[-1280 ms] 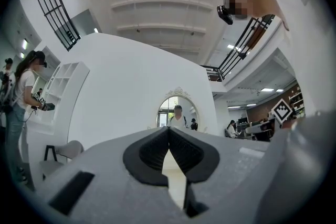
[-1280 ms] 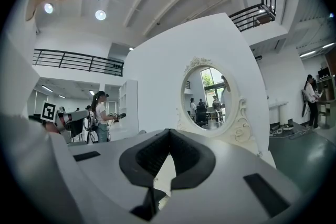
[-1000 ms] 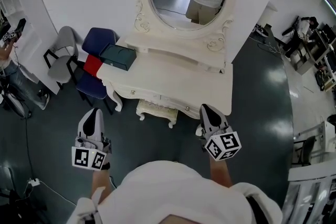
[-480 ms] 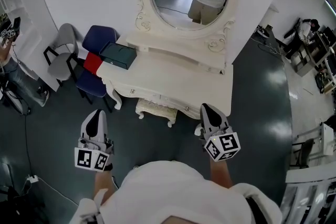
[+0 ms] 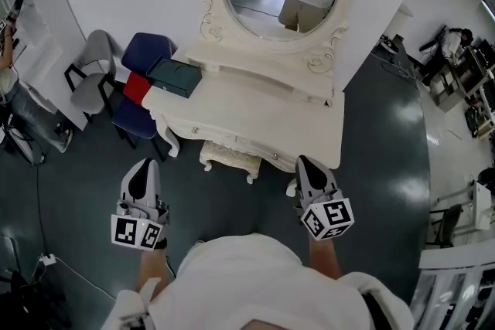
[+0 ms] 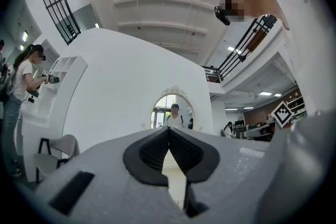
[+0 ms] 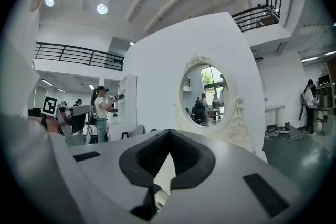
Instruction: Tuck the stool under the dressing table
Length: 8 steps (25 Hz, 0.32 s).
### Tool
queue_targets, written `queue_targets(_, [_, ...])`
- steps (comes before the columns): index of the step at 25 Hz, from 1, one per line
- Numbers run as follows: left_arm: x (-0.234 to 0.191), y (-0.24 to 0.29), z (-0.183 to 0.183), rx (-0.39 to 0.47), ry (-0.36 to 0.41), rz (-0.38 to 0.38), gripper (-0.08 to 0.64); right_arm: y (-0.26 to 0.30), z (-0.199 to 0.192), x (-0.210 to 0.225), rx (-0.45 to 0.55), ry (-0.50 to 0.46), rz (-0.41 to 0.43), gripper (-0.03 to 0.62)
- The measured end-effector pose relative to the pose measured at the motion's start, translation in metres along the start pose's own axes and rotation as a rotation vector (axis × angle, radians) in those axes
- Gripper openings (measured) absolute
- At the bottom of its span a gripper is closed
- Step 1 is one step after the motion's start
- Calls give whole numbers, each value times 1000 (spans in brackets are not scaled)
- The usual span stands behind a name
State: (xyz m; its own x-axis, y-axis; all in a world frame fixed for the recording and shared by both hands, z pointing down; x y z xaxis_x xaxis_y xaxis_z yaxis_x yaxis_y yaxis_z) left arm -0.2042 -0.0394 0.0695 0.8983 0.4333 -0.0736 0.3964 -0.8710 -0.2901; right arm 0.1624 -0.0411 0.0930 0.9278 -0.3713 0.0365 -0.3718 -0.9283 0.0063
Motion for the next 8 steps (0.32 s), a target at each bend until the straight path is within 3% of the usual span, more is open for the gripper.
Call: queue_targets(8, [0,-1,-1,-5,-5,2,17,2,3,-2,10,-4,4,0])
Point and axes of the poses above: the fingertips, and each gripper's own axes: y forward along the fingers, x to its right, z out of its top, the point moved 3 cm from there along -y, backward along the fingers, and after that the axes turned 3 degrees about x, right-handed, at the moved point
